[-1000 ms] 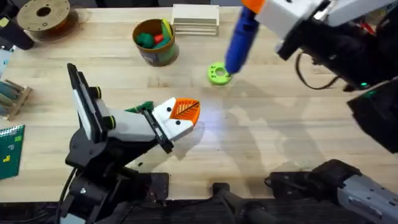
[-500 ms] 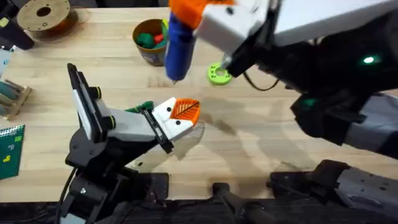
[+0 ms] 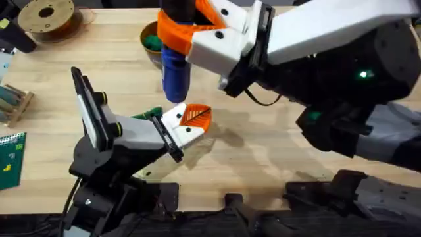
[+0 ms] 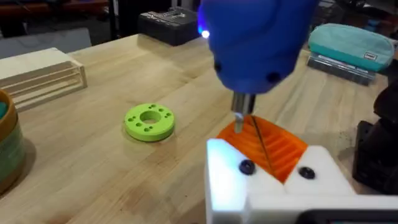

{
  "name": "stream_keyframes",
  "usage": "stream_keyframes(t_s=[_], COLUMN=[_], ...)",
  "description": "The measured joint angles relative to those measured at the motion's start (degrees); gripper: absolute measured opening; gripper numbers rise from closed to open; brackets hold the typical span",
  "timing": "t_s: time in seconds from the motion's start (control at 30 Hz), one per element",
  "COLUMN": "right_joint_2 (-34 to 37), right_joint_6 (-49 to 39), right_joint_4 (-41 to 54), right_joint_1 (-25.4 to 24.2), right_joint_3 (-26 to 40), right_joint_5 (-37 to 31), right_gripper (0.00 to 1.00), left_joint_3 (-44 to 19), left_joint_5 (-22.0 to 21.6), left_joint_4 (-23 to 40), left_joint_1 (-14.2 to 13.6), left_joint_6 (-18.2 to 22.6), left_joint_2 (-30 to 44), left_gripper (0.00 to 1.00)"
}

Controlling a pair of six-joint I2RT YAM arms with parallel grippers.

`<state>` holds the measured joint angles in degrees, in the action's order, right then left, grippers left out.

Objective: Pick up the gripper from the table and insert it into the empty holder that is missing its gripper. Then pick up a screw, insert it into the mounting hole, and use the screwdriver to tighten it. Finally, clean up the table by picking up the vegetable and placing it into the bucket.

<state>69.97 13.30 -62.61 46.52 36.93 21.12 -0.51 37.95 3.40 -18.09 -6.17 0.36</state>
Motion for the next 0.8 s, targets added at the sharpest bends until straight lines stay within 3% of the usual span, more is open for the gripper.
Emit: stream_keyframes(t_s=[0.8], right_joint_2=[0.1], right_joint_6=[1.3], right_joint_4=[2.9], right_joint_1=[0.7], right_joint_3=[0.0], right_joint_5=[0.0], right_gripper=[0.029], left_joint_3=[0.0], left_joint_5=[0.0], left_joint_4=[0.0], left_joint_1=[0.0], left_joint_6=[0.0], left_joint_2=[0.0], left_gripper=[0.004])
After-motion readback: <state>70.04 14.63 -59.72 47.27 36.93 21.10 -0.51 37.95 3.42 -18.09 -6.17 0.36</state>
